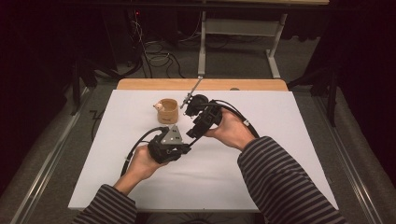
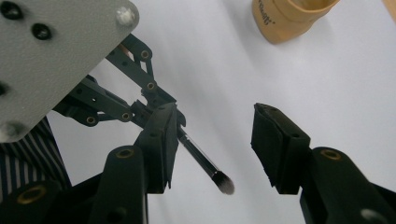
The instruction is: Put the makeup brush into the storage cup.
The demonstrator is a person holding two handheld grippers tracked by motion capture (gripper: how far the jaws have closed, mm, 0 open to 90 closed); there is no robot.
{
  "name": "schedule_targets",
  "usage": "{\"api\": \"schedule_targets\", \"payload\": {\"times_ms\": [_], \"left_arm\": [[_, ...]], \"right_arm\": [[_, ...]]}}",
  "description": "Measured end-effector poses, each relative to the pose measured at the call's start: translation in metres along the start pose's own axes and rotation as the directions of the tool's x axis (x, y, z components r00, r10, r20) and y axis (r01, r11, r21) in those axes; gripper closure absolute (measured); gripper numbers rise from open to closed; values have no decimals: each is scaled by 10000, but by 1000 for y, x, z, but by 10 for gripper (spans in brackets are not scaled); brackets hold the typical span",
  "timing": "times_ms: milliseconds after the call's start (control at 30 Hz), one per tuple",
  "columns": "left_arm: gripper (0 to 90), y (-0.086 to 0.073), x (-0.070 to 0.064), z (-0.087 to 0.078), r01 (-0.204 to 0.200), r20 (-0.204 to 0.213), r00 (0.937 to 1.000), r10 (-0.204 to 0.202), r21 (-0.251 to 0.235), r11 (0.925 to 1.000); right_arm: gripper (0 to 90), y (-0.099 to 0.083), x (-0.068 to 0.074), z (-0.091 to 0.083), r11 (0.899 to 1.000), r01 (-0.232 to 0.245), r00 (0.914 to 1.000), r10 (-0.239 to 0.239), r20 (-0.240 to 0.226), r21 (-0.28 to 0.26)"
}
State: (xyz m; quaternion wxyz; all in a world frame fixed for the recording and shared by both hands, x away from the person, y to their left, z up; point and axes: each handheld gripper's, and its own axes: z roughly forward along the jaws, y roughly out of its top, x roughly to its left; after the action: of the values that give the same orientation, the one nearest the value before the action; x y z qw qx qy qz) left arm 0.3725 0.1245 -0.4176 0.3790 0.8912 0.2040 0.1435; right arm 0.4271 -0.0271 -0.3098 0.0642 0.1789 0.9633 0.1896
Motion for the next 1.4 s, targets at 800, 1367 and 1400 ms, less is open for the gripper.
{"api": "schedule_targets", "payload": {"times_ms": [800,1367,1400], "left_arm": [[835,-3,13,-7,1018,210,9946,-1013,-252,9945],[836,-3,14,-14,1137,114,9935,-1132,-669,9913],[836,-3,15,-14,1144,109,9934,-1140,-691,9910]], "right_arm": [[483,-19,-3,-31,9858,-323,9945,482,933,-1645],[433,-39,-4,-46,9721,-415,9876,749,1379,-2311],[433,-40,-3,-46,9709,-428,9872,773,1393,-2356]]}}
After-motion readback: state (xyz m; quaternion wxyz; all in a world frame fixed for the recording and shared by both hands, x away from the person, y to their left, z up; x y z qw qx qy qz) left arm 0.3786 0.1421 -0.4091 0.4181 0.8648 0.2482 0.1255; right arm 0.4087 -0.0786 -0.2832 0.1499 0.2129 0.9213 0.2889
